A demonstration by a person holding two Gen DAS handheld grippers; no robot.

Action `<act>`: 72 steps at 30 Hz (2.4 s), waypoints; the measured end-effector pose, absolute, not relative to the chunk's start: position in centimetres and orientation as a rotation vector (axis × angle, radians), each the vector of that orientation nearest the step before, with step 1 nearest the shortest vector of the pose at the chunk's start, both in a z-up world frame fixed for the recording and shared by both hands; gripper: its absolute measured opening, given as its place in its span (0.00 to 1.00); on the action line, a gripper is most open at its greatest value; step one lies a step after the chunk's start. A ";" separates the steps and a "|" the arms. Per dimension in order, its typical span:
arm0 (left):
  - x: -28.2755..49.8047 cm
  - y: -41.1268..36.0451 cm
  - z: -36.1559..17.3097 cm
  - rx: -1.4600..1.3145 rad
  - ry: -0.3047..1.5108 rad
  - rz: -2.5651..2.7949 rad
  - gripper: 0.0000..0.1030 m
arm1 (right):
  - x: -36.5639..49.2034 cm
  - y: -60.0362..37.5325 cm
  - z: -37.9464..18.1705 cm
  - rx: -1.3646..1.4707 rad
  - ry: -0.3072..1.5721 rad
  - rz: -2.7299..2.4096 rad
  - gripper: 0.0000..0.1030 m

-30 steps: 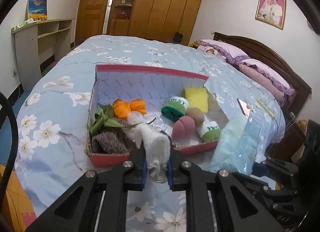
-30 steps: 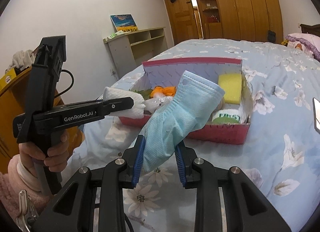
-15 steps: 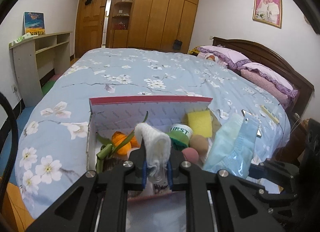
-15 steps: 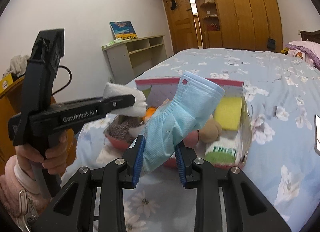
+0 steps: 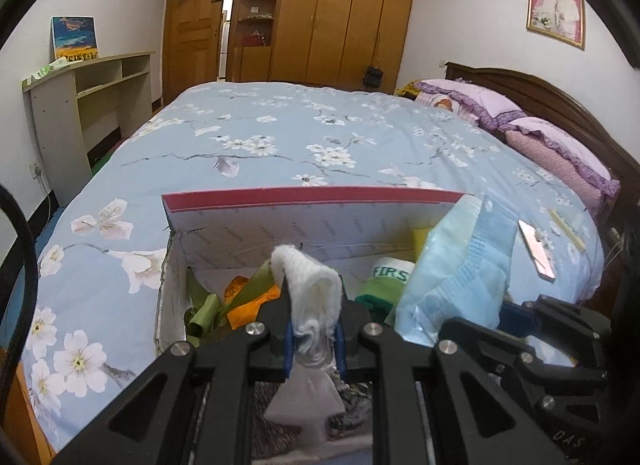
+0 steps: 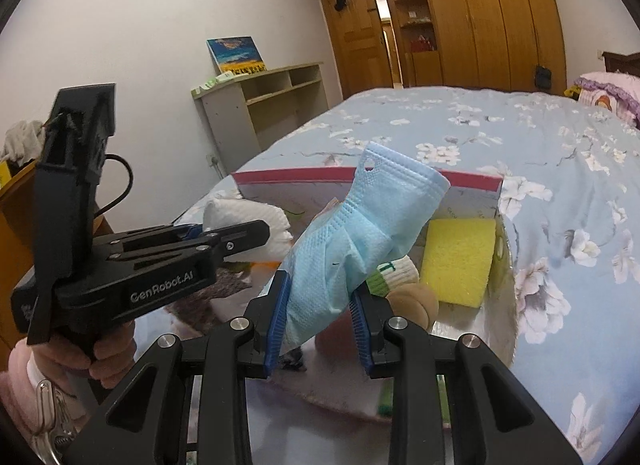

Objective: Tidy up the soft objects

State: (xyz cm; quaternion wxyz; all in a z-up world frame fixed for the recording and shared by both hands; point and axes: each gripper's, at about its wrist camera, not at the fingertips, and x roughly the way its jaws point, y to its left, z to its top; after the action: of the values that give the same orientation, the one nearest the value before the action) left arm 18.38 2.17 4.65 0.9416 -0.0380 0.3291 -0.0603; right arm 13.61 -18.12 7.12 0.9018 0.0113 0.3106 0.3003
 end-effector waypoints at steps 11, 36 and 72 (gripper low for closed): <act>20.0 2.0 2.5 -0.065 0.707 -0.097 0.15 | 16.4 -17.6 5.3 0.024 0.705 0.602 0.30; 17.3 2.1 4.3 -0.064 0.706 -0.049 0.45 | 14.7 -19.7 6.4 0.035 0.660 0.513 0.60; 7.2 2.0 5.8 -0.120 0.649 0.021 0.66 | 5.6 -20.1 7.7 0.019 0.601 0.478 0.60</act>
State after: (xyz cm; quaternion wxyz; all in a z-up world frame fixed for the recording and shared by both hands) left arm 7.19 1.97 5.82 0.9459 -0.0589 0.3188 0.0105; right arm 5.64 -20.12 7.71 0.9271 0.0092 0.2932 0.2332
